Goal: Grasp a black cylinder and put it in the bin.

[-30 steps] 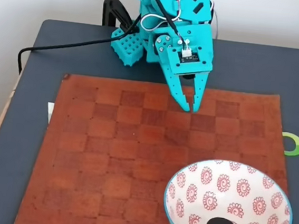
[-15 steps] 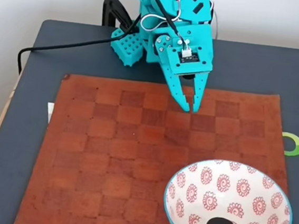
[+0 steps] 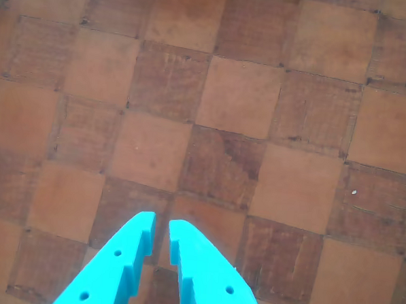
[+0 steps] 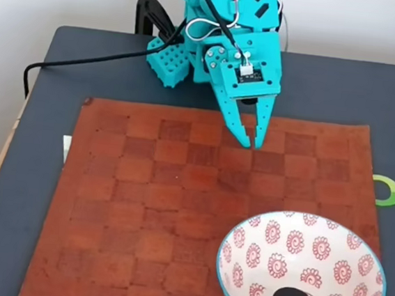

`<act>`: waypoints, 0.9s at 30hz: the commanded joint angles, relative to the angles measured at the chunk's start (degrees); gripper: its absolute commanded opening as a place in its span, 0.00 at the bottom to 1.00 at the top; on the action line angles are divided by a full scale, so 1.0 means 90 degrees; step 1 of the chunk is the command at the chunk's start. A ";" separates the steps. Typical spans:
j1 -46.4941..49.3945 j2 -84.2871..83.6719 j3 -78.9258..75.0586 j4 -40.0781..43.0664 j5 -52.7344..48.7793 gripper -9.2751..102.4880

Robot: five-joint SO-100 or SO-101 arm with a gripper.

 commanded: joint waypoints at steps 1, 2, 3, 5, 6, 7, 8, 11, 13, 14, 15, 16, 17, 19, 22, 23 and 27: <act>-0.0020 0.0332 -0.0029 -0.0029 -0.0049 0.09; -0.0020 0.0332 -0.0029 -0.0029 -0.0049 0.09; -0.0020 0.0332 -0.0029 -0.0029 -0.0049 0.09; -0.0020 0.0332 -0.0029 -0.0029 -0.0049 0.09; -0.0020 0.0332 -0.0029 -0.0029 -0.0049 0.09; -0.0020 0.0332 -0.0029 -0.0029 -0.0049 0.09; -0.0020 0.0332 -0.0029 -0.0029 -0.0049 0.09; -0.0020 0.0332 -0.0029 -0.0029 -0.0049 0.09; -0.0020 0.0332 -0.0029 -0.0029 -0.0049 0.09; -0.0020 0.0332 -0.0029 -0.0029 -0.0049 0.09; -0.0029 0.0332 -0.0029 -0.0029 -0.0049 0.09; -0.0049 0.0332 -0.0029 -0.0029 -0.0049 0.09; -0.0049 0.0332 -0.0029 -0.0029 -0.0049 0.09; -0.0049 0.0332 -0.0029 -0.0029 -0.0049 0.09; -0.0059 0.0332 -0.0029 -0.0020 -0.0049 0.09; -0.0039 0.0332 -0.0029 -0.0020 -0.0049 0.09; -0.0068 0.0332 -0.0029 0.0020 -0.0049 0.09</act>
